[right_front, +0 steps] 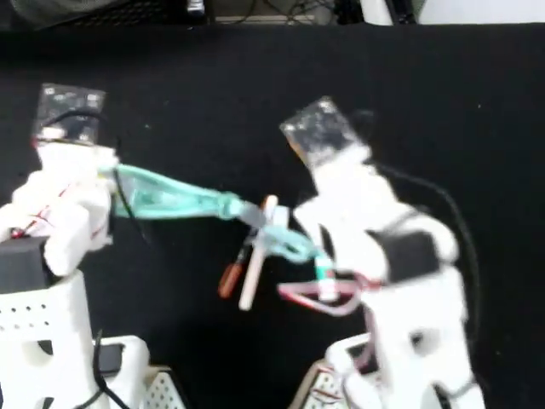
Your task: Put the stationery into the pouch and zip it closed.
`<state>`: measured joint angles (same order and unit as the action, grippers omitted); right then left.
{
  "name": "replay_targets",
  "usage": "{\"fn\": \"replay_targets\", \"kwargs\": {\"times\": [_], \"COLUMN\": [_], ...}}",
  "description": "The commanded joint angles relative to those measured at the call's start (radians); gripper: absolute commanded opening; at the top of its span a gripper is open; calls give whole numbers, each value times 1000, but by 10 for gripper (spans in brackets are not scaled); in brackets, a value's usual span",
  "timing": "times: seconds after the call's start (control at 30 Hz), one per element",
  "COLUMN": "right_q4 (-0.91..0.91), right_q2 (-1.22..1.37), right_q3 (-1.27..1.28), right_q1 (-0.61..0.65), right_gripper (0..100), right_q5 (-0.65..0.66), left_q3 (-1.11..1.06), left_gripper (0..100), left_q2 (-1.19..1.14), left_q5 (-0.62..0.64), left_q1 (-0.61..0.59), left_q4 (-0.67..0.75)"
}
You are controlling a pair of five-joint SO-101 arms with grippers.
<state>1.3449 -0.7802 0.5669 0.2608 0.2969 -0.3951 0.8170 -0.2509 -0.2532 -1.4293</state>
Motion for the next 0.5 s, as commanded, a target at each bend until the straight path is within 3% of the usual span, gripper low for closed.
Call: {"fn": "replay_targets", "kwargs": {"times": [0.0, 0.47], "right_q4": [-186, -540], "right_q2": [94, 562], "right_q3": [137, 127], "right_q1": [12, 41], "right_gripper": [139, 138], "right_q5": [-54, -186], "left_q3": [7, -113], "left_gripper": [29, 29], "left_q2": [-2, 0], "left_q5": [-9, -11], "left_q1": [-76, -150], "left_q4": [12, 51]}}
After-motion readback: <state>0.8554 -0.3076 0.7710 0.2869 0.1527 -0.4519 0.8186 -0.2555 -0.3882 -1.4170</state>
